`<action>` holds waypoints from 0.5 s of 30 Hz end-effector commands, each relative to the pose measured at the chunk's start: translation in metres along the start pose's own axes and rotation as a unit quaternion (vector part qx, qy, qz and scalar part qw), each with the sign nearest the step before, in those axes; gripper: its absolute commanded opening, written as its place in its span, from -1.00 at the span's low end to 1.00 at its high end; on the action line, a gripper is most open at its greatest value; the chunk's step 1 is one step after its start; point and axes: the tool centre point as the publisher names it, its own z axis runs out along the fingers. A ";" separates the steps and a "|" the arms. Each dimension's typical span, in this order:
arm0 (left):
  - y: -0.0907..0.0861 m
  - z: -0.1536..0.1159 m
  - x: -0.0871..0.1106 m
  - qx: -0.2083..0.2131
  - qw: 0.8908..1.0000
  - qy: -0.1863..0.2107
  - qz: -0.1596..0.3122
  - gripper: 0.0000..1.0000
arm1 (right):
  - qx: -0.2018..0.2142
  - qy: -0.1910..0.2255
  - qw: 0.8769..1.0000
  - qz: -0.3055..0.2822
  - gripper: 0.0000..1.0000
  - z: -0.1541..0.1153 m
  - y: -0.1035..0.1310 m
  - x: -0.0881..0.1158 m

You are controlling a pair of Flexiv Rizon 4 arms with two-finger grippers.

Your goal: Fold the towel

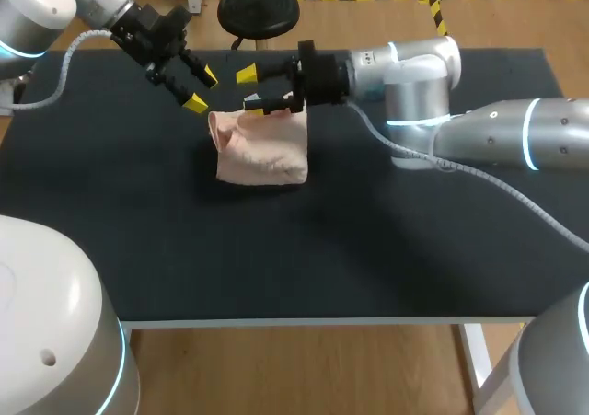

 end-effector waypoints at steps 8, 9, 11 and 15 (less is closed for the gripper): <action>0.001 0.001 -0.001 0.001 1.000 0.000 0.001 1.00 | 0.037 -0.050 0.998 -0.023 1.00 -0.065 -0.019 0.008; 0.001 0.001 -0.001 0.001 1.000 0.000 0.001 1.00 | 0.050 -0.058 0.997 -0.021 1.00 -0.070 -0.022 0.007; 0.001 0.001 -0.001 0.001 1.000 0.000 0.001 1.00 | 0.063 -0.075 0.995 -0.009 1.00 -0.077 -0.029 0.006; 0.001 0.001 -0.001 0.001 1.000 0.000 0.001 1.00 | 0.088 -0.101 0.991 0.004 1.00 -0.082 -0.043 -0.011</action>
